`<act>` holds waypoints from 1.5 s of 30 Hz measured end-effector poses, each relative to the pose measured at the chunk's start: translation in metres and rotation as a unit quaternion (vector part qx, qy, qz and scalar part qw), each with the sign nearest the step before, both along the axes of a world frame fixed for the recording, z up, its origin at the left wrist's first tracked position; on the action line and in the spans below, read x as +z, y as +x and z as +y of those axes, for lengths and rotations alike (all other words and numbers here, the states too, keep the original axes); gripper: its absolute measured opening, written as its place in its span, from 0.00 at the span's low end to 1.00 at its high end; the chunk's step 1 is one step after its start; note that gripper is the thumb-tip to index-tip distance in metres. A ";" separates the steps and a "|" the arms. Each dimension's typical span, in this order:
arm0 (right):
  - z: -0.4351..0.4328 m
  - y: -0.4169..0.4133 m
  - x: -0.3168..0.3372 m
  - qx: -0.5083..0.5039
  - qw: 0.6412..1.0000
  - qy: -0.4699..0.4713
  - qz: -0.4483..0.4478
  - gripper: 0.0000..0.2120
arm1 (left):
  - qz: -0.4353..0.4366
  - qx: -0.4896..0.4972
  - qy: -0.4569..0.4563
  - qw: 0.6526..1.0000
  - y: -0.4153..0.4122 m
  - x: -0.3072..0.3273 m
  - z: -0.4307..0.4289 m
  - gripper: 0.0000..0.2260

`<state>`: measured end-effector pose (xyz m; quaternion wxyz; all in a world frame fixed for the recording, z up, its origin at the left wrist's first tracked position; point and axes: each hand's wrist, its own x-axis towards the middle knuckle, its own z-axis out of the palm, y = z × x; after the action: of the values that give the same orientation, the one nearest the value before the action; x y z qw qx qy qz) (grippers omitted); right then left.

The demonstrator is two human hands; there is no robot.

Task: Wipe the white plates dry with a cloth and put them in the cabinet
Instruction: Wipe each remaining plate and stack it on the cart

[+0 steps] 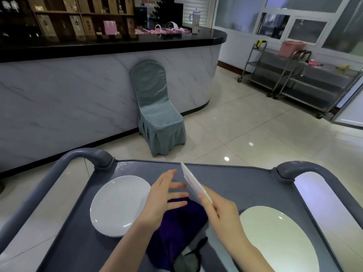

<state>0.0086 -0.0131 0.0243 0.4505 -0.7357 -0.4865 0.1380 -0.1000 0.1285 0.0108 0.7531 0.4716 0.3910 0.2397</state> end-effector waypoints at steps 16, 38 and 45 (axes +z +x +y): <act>0.076 -0.025 -0.061 -0.082 0.976 -0.191 0.063 0.24 | 0.012 0.190 -0.067 0.979 -0.121 -0.059 0.057 0.17; 0.149 -0.089 -0.127 -0.130 0.961 -0.180 0.166 0.15 | 0.317 0.187 0.221 0.903 -0.179 -0.125 0.106 0.11; 0.153 -0.086 -0.131 -0.123 0.963 -0.200 0.132 0.14 | 0.374 0.174 0.266 0.871 -0.178 -0.133 0.098 0.11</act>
<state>-0.0774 0.1404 -0.1066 0.3681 -0.8403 -0.2911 0.2714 -0.2776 0.2260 -0.1221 0.3426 0.6332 0.6405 0.2671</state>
